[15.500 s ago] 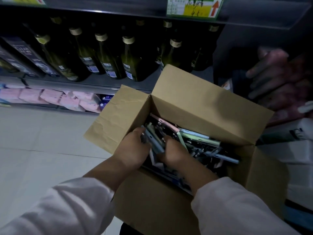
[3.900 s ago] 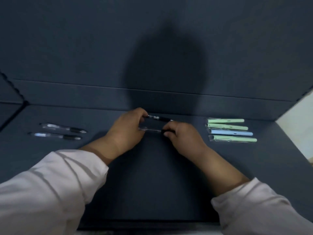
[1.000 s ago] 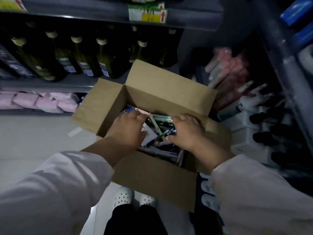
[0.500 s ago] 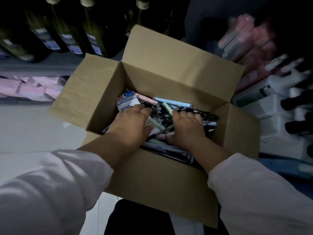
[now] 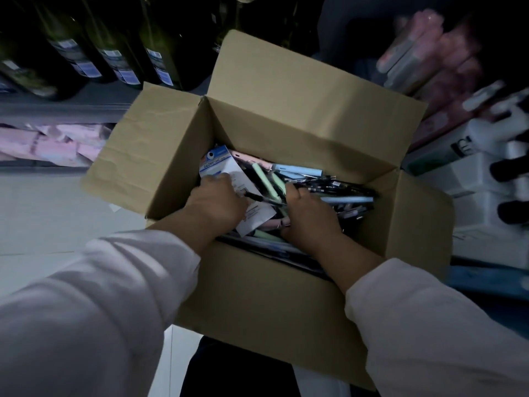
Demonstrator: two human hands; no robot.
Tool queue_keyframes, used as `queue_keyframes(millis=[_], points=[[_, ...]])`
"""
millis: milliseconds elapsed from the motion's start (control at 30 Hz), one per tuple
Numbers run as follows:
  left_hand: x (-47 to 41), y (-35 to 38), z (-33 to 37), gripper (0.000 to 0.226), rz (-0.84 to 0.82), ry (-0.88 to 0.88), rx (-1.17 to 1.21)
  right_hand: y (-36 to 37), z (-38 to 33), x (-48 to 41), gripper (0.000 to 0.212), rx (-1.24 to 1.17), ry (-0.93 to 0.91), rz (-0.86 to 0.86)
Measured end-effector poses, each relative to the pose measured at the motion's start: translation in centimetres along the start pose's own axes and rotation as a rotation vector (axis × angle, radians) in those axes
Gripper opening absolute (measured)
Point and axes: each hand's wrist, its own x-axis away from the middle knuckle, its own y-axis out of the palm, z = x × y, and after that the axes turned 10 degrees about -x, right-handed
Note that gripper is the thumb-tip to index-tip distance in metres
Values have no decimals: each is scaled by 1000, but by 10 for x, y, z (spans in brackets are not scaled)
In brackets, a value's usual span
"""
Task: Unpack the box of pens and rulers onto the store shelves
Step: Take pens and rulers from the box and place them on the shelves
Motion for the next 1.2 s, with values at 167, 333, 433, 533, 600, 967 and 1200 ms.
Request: queue_keyframes(millis=[167, 333, 433, 533, 600, 967, 1200], points=[[-10, 4, 2, 51, -24, -91, 186, 1, 5, -9, 84, -2, -6, 6], [0, 0, 13, 56, 92, 67, 259, -17, 15, -6, 78, -90, 2, 16], [11, -5, 20, 47, 209, 98, 378, -35, 10, -2, 75, -115, -6, 15], [29, -17, 29, 40, 263, 109, 468, -61, 0, 9, 68, -141, -21, 28], [42, -27, 32, 35, 318, 117, 498, -80, -5, 18, 57, -219, -8, 49], [106, -79, 34, 29, 458, 73, 746, -147, -14, 68, 38, -780, 252, -39], [124, -93, 51, 67, 89, 157, 910, -177, -18, 83, 55, -1085, 363, -72]])
